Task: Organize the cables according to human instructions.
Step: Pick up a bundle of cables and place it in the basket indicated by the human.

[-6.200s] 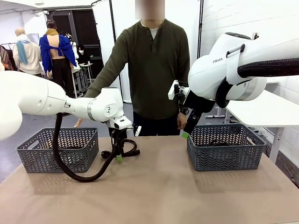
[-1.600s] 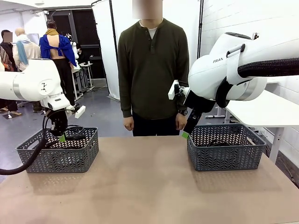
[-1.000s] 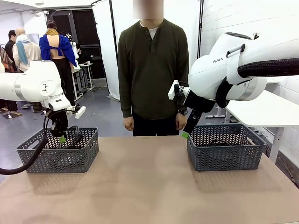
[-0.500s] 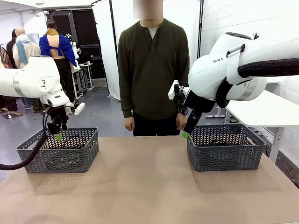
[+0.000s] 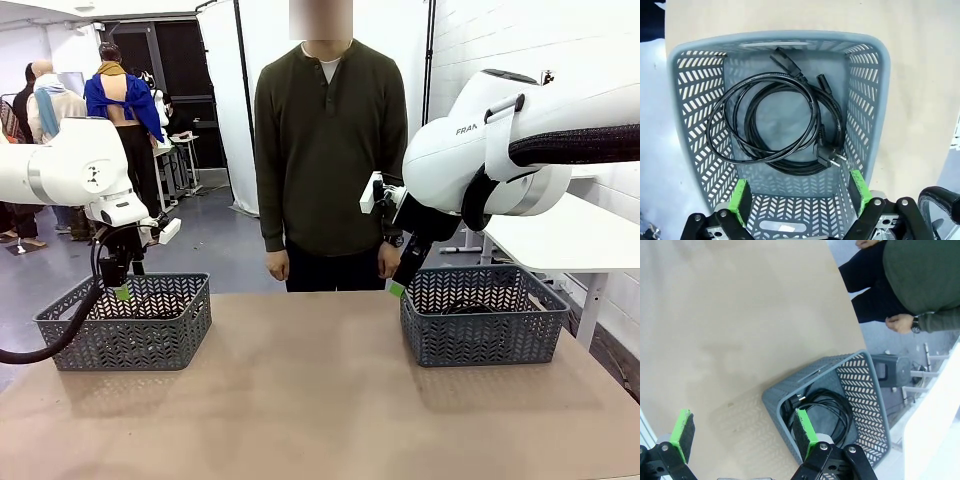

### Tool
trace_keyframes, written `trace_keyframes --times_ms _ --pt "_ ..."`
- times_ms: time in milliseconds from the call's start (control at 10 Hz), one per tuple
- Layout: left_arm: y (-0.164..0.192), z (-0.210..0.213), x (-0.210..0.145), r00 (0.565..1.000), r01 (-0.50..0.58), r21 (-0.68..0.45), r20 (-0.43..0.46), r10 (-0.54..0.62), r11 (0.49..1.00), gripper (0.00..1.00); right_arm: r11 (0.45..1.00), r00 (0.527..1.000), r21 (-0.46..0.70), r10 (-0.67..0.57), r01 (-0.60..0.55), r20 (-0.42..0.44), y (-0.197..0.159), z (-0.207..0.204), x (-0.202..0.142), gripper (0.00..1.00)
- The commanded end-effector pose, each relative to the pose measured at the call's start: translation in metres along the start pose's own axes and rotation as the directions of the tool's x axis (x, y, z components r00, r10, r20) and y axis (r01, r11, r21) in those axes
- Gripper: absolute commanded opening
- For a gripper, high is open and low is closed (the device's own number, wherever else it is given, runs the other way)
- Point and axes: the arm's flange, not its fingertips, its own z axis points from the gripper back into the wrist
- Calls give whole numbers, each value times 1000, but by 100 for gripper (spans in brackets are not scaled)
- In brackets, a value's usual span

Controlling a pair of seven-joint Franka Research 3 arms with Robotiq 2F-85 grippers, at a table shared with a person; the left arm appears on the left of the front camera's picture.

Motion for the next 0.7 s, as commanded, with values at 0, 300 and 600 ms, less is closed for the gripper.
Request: trace_keyframes --times_ms 0,300,600 --pt "1 0 -1 1000 12 17 -12 -11 1000 100 1000 1000 -1 -3 3 -4 1 -2 0 100" --pt "1 0 -1 1000 12 17 -12 -11 1000 100 1000 1000 -1 -3 3 -4 1 -2 0 100" --pt "1 0 -1 1000 12 17 -12 -11 1000 100 1000 1000 -1 -3 3 -4 1 -2 0 100"
